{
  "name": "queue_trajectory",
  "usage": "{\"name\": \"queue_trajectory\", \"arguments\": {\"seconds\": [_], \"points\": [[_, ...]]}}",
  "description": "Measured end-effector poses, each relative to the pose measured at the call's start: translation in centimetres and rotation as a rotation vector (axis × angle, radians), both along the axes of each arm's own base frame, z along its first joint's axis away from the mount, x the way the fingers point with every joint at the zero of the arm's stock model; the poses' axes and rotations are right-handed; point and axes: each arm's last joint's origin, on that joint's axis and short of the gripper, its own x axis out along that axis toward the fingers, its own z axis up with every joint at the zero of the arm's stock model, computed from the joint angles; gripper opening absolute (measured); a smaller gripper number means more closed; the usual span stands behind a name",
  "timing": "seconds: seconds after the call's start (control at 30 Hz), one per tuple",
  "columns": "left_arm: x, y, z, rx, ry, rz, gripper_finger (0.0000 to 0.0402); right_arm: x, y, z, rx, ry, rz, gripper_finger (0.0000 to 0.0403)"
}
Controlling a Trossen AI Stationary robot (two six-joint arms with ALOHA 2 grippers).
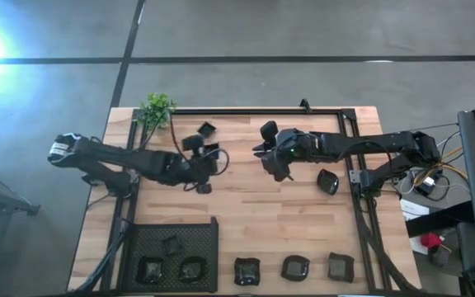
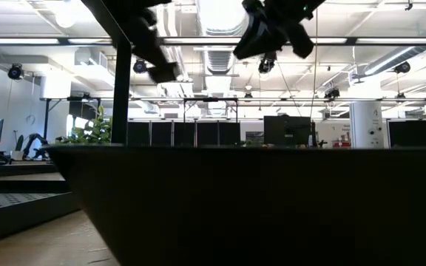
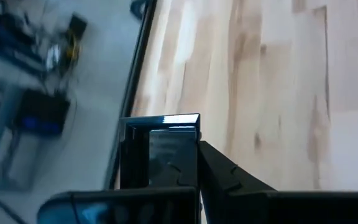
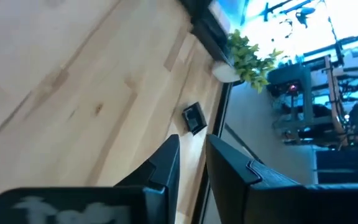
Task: Pick & Place Mini shaped plates
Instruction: Stack the square plate on top of the square plate on the shelf
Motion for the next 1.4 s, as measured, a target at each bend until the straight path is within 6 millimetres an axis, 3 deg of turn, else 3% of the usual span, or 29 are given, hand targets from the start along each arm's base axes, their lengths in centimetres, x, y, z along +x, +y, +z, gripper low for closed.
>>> {"name": "queue_trajectory", "arguments": {"seconds": [0.33,0.5,0.7,1.0,1.17,1.4], "points": [[-4.1,-4.4,-0.5,-0.276,-0.011,0.131,0.0,-1.5,0.1,2.2,0.047,-0.096,-0.031,0.0068],[-5.6,-7.6,-0.9,-0.367,0.129,-0.056,0.0,-1.9,0.1,2.6,0.068,-0.119,-0.044,0.0068],[-7.8,-11.6,-1.0,-0.301,0.246,-0.379,0.0,-2.3,0.2,3.1,0.089,-0.143,-0.056,0.0068],[-10.9,-15.9,-2.1,-0.275,0.331,-0.603,0.0,-3.1,0.4,4.1,0.29,-0.225,-0.077,0.0068],[-11.9,-17.2,-4.0,-0.197,0.413,-0.717,0.0,-3.1,0.7,4.3,0.448,-0.255,-0.067,0.0068],[-12.4,-18.1,-7.0,-0.286,0.404,-0.847,0.0,-3.0,0.7,4.5,0.519,-0.29,-0.091,0.0068]]}}
